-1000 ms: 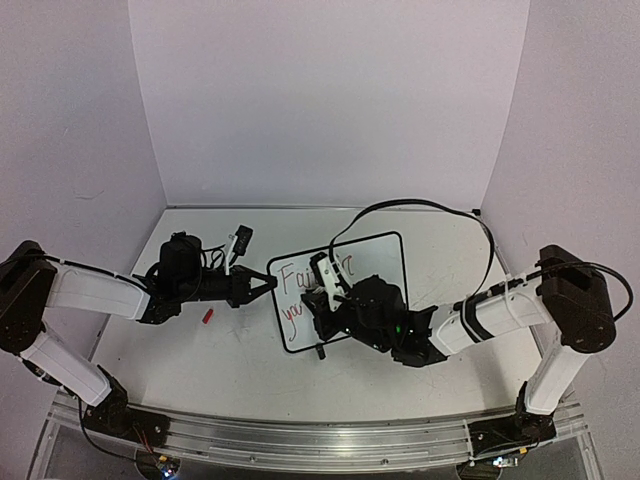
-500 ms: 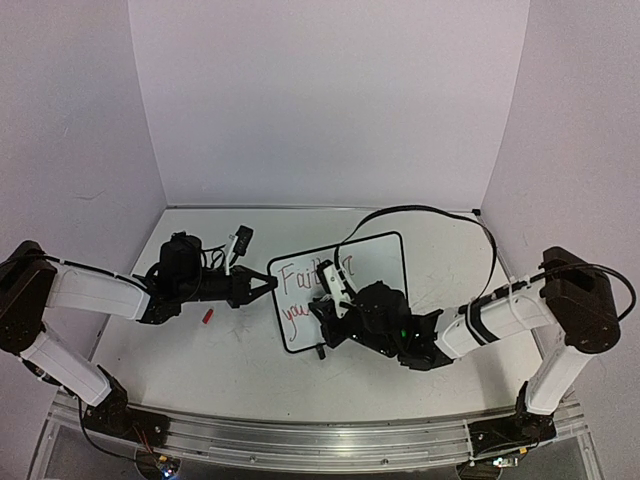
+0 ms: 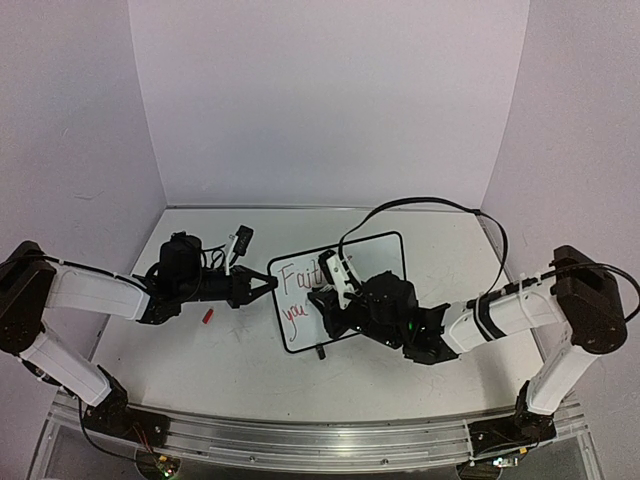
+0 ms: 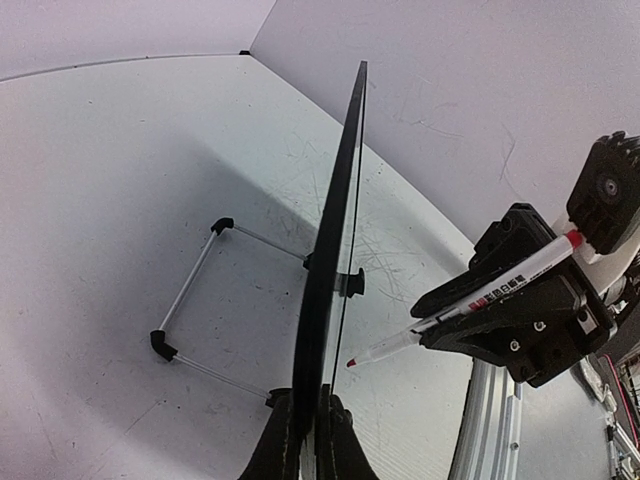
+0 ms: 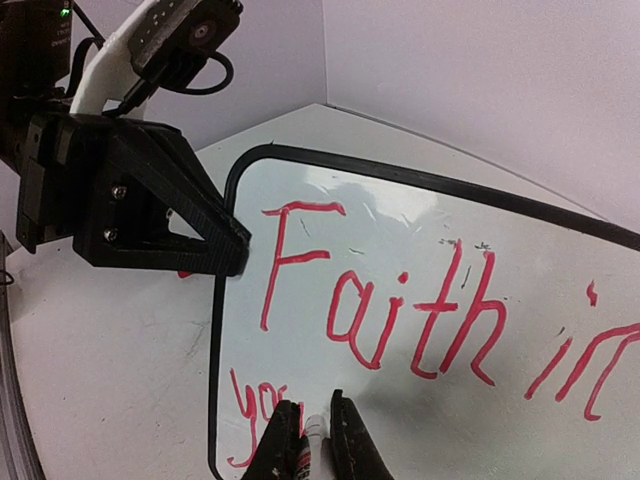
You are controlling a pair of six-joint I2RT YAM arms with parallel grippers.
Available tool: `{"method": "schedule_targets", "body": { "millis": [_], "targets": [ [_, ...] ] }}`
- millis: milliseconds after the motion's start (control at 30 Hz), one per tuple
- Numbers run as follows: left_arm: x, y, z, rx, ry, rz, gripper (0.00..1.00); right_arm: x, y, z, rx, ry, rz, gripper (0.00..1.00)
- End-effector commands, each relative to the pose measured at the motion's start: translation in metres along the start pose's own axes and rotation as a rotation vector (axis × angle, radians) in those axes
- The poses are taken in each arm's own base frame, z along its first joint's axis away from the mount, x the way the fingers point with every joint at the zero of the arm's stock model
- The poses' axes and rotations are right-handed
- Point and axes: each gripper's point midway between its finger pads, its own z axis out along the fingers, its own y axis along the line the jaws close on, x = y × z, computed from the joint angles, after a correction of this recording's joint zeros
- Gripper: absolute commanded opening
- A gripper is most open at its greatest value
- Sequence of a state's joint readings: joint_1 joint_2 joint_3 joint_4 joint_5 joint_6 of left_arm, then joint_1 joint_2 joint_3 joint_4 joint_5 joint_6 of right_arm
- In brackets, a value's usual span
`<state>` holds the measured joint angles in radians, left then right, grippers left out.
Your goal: Write a sentence on the whiteboard
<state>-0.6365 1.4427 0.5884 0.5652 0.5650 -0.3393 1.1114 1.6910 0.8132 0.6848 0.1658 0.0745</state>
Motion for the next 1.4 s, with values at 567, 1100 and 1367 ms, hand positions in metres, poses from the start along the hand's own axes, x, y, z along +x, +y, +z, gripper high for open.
{"method": "schedule_targets", "body": {
  "millis": [567, 1100, 1367],
  "targets": [
    [-0.012, -0.005, -0.005, -0.004, -0.039, 0.053, 0.00, -0.014, -0.002, 0.014, 0.043, -0.045, -0.001, 0.00],
    [-0.014, -0.005, -0.003, 0.000, -0.036, 0.054, 0.00, 0.017, -0.009, 0.006, 0.062, 0.037, 0.024, 0.00],
    [-0.014, -0.005, -0.002, 0.002, -0.035, 0.054, 0.00, 0.027, -0.007, 0.005, 0.051, 0.063, 0.036, 0.00]
  ]
}}
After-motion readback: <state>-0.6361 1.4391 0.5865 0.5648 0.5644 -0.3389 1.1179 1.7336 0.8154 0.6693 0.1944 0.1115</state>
